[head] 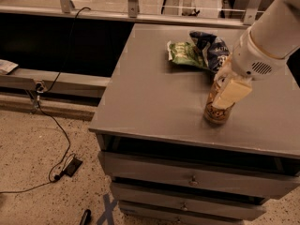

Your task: Pick orange can

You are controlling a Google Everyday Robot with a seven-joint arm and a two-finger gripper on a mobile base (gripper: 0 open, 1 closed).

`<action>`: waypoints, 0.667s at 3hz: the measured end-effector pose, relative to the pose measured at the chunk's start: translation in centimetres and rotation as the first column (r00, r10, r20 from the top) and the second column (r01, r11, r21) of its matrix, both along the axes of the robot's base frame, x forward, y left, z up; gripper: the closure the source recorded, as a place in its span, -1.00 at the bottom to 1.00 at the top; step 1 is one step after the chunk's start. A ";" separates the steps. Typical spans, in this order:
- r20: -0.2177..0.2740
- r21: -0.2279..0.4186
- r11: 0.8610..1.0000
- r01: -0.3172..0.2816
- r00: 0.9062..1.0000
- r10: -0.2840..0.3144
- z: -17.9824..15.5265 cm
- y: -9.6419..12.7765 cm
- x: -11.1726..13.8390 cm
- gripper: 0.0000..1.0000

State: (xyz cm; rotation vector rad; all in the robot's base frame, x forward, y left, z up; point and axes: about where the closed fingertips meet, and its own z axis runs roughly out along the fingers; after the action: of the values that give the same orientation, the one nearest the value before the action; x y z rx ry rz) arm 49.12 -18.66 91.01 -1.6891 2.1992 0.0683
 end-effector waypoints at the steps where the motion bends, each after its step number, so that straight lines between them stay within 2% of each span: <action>1: 0.046 0.049 0.998 -0.031 0.999 0.029 3.7 -0.2 -0.4 0.92; 2: 0.081 0.029 0.999 -0.033 0.996 0.031 8.0 -0.4 -0.9 1.00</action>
Offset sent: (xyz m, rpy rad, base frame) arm -0.0158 -0.0128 0.1256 -0.0166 -0.1099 0.0178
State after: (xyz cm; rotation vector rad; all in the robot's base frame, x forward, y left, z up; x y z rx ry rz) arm 48.20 -19.09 98.99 -1.6817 2.1025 0.0405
